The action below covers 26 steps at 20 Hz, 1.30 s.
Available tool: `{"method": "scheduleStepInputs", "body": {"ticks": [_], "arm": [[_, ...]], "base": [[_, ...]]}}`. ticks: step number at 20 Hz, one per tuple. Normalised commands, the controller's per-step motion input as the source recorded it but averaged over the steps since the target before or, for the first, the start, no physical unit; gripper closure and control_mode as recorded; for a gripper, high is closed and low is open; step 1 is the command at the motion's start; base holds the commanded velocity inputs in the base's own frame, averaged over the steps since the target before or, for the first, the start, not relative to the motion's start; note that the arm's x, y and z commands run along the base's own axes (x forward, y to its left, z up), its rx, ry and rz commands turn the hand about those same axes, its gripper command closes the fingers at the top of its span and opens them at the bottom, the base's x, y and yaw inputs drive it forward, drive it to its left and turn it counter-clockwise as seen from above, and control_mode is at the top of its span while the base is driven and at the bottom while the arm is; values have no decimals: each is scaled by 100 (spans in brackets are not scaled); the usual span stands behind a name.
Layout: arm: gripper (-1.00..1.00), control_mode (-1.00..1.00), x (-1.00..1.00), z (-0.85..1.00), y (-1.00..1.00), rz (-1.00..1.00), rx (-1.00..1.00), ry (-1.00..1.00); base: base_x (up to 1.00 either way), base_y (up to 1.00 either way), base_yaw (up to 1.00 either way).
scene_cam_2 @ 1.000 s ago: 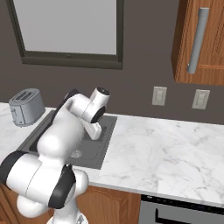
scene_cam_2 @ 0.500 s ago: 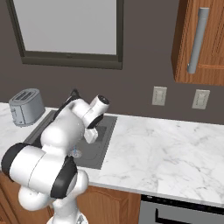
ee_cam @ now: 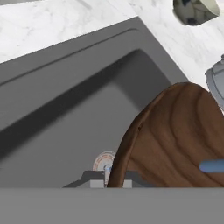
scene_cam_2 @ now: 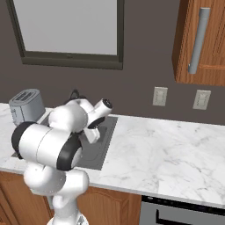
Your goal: Rinse each bowl for a few seconds and place them down in the sink or on the counter.
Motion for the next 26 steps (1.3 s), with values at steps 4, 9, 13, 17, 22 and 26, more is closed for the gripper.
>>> {"method": "scheduleStepInputs", "body": {"ticks": [4,9,13,17,22,26], "arm": [[100,-100,32,-7,4,0,0,1],[100,-100,-19,33,-27,3,-5,-2],[100,-100,-26,39,-44,0,-11,0],[100,-100,-15,31,-44,-1,-12,2],[100,-100,-4,10,-40,-6,-10,6],[100,-100,0,0,-52,-20,-1,7]], "base": [[0,0,0],[0,0,0],[0,0,0],[0,0,0],[0,0,0],[0,0,0]]}}
